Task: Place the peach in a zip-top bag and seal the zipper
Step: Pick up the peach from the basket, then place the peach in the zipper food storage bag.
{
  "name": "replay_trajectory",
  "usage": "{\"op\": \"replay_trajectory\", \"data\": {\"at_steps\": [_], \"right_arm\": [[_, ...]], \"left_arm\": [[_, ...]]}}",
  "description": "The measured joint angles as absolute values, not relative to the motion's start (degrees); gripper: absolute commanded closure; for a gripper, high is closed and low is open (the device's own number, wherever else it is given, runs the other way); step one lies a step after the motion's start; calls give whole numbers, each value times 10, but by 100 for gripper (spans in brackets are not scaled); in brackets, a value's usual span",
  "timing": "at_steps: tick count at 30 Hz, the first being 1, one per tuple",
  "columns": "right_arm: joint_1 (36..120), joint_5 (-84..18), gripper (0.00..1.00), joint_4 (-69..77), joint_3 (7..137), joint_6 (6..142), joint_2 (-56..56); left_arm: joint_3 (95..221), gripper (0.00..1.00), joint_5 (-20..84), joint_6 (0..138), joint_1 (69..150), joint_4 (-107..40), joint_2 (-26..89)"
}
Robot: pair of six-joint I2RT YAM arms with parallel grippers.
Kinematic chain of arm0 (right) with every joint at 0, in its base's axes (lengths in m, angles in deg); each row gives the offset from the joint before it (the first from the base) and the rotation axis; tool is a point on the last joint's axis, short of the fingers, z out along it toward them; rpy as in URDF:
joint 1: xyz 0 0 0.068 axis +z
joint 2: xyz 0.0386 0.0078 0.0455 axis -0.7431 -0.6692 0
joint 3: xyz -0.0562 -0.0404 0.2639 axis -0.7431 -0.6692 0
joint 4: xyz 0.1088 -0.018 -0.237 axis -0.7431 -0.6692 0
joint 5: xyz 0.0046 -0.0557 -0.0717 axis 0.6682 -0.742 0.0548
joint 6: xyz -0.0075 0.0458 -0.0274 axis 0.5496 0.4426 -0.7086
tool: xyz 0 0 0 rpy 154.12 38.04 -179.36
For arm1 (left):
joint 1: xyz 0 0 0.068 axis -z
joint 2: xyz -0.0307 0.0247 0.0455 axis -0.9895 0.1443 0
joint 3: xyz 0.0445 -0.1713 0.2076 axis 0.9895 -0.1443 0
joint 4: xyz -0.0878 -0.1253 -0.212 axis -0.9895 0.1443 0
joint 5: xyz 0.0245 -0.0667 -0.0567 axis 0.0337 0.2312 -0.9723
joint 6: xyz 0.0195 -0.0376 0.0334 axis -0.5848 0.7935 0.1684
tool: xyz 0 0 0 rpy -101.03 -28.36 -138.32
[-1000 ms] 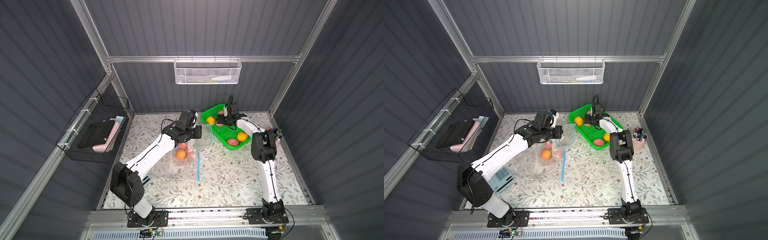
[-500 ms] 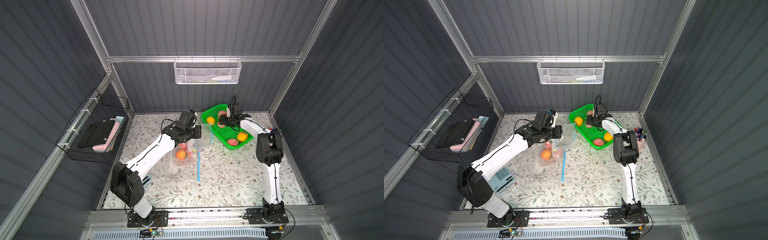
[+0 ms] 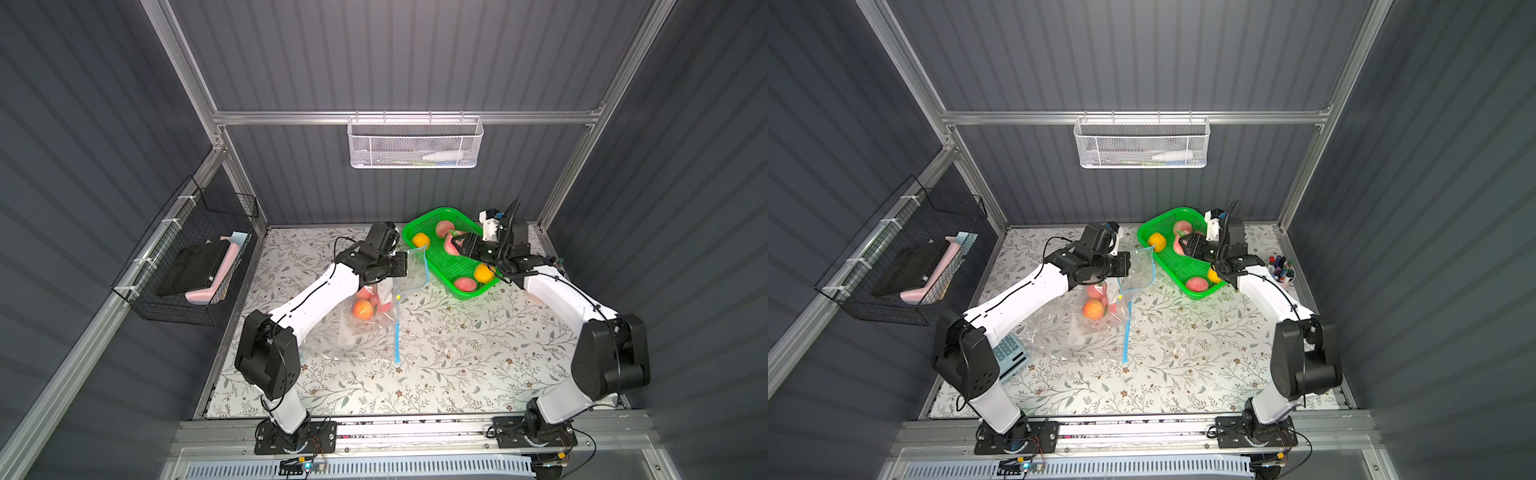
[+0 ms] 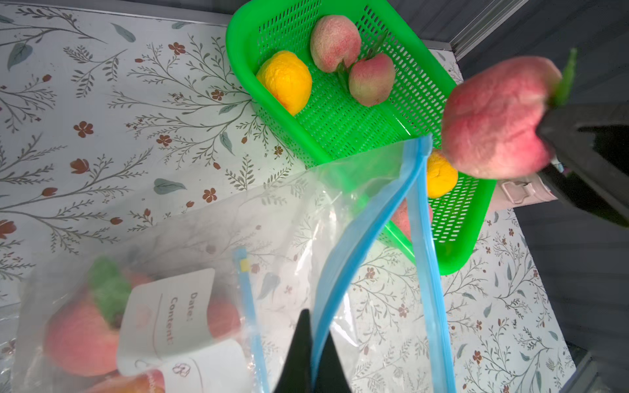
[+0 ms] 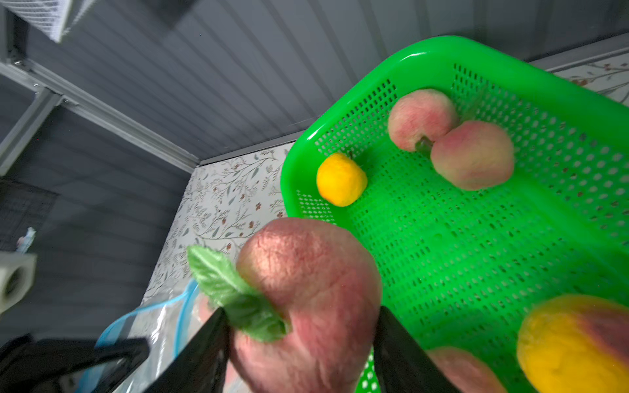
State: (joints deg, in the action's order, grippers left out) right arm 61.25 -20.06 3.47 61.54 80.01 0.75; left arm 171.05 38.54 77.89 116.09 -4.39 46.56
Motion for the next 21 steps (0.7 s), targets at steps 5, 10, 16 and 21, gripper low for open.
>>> {"op": "replay_trajectory", "data": {"at_steps": [5, 10, 16, 21], "right_arm": [[613, -99, 35, 100, 549, 811, 87], [637, -27, 35, 148, 516, 819, 107], [689, -10, 35, 165, 516, 819, 104], [722, -35, 36, 159, 531, 817, 79]], "left_arm": [[1710, 100, 379, 781, 1161, -44, 463], [1710, 100, 376, 783, 1161, -33, 450], [1712, 100, 365, 772, 1162, -15, 440], [1732, 100, 368, 758, 1165, 16, 440]]}}
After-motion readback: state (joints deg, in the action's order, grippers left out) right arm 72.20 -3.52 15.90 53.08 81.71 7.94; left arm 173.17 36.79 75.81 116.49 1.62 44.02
